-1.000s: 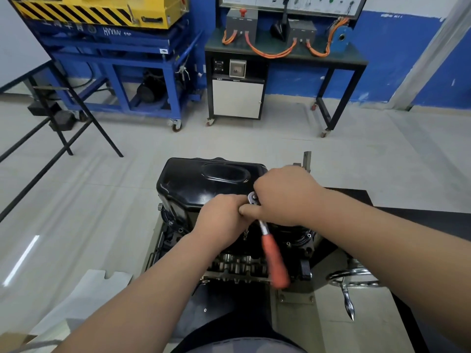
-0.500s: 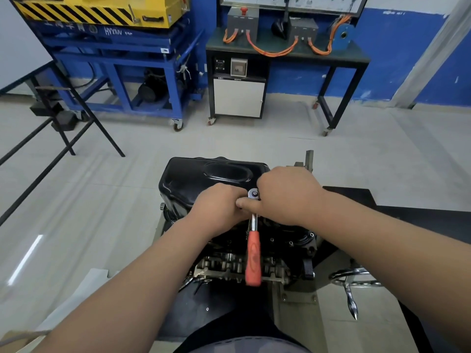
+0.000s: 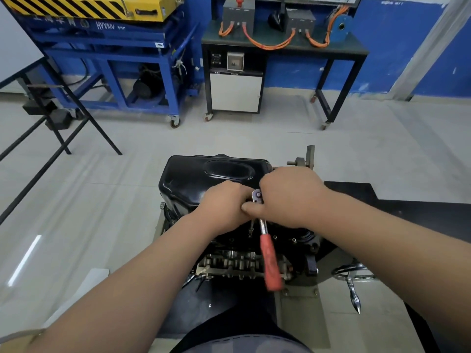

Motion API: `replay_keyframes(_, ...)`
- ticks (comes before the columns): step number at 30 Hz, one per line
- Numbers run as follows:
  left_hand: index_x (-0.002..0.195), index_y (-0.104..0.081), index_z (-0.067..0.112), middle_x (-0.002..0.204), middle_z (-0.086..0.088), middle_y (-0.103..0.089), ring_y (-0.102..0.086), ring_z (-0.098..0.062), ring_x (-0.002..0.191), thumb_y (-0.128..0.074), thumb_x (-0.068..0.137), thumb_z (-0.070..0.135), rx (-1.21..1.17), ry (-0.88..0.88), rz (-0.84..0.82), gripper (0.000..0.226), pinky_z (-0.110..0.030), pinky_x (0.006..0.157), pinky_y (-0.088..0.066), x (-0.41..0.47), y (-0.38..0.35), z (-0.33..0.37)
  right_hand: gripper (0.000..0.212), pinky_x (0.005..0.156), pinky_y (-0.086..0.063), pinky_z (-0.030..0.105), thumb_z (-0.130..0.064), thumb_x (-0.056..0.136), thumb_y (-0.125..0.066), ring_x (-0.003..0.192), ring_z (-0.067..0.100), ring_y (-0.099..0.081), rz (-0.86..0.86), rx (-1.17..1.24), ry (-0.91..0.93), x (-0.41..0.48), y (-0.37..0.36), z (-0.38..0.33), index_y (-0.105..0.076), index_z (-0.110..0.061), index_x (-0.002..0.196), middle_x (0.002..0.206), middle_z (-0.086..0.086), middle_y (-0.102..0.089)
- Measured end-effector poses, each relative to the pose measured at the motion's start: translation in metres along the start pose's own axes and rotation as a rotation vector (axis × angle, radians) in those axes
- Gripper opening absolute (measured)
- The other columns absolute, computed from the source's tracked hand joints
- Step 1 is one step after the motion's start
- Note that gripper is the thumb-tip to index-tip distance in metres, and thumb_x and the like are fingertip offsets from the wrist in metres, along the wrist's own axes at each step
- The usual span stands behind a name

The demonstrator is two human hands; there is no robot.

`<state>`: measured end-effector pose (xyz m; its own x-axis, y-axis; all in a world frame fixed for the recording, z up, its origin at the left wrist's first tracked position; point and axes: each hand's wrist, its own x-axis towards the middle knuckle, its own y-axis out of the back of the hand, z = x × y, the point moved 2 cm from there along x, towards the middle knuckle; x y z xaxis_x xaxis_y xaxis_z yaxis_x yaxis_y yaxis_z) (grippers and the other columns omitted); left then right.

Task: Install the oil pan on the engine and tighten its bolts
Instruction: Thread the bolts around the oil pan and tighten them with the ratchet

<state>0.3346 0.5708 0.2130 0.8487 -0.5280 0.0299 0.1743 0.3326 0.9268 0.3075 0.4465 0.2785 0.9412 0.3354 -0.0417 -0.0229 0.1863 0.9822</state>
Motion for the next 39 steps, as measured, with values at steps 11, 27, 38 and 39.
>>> replay_keyframes(11, 0.064, -0.053, 0.021, 0.059, 0.004, -0.053, -0.046, -0.016, 0.059, -0.052, 0.070, 0.049, -0.167, 0.036, -0.034, 0.029, -0.029, 0.052, -0.039, 0.004, 0.001, -0.004, 0.049, 0.048, -0.026, 0.026, -0.063, 0.080, -0.042, 0.052, 0.013, -0.040, -0.006, 0.016, 0.031, 0.004, 0.003, 0.005, -0.043, -0.020, 0.057, 0.061, -0.003, -0.045)
replay_keyframes(27, 0.054, -0.042, 0.024, 0.051, 0.004, -0.047, -0.041, -0.016, 0.056, -0.056, 0.080, 0.044, -0.145, 0.036, -0.034, 0.035, -0.027, 0.047, -0.031, 0.002, 0.001, -0.002, 0.032, 0.051, -0.029, 0.027, -0.050, 0.084, -0.048, 0.060, 0.015, -0.046, 0.004, -0.009, 0.078, 0.005, 0.002, 0.003, -0.048, -0.021, 0.070, 0.077, -0.003, -0.053)
replay_keyframes(38, 0.057, -0.046, 0.023, 0.051, 0.005, -0.046, -0.037, -0.014, 0.053, -0.057, 0.079, 0.039, -0.180, 0.017, -0.031, 0.029, -0.027, 0.049, -0.030, 0.001, 0.001, -0.003, 0.043, 0.049, -0.028, 0.028, -0.057, 0.084, -0.044, 0.054, 0.014, -0.041, 0.011, 0.010, 0.064, 0.002, 0.003, 0.002, -0.041, -0.021, 0.062, 0.068, -0.002, -0.047)
replay_keyframes(39, 0.057, -0.047, 0.024, 0.051, 0.005, -0.046, -0.037, -0.013, 0.052, -0.059, 0.080, 0.041, -0.215, 0.007, -0.055, 0.031, -0.028, 0.050, -0.032, 0.000, 0.002, -0.003, 0.035, 0.053, -0.032, 0.029, -0.051, 0.086, -0.045, 0.062, 0.017, -0.048, 0.006, 0.009, 0.121, 0.004, 0.003, 0.004, -0.049, -0.020, 0.071, 0.078, -0.002, -0.052)
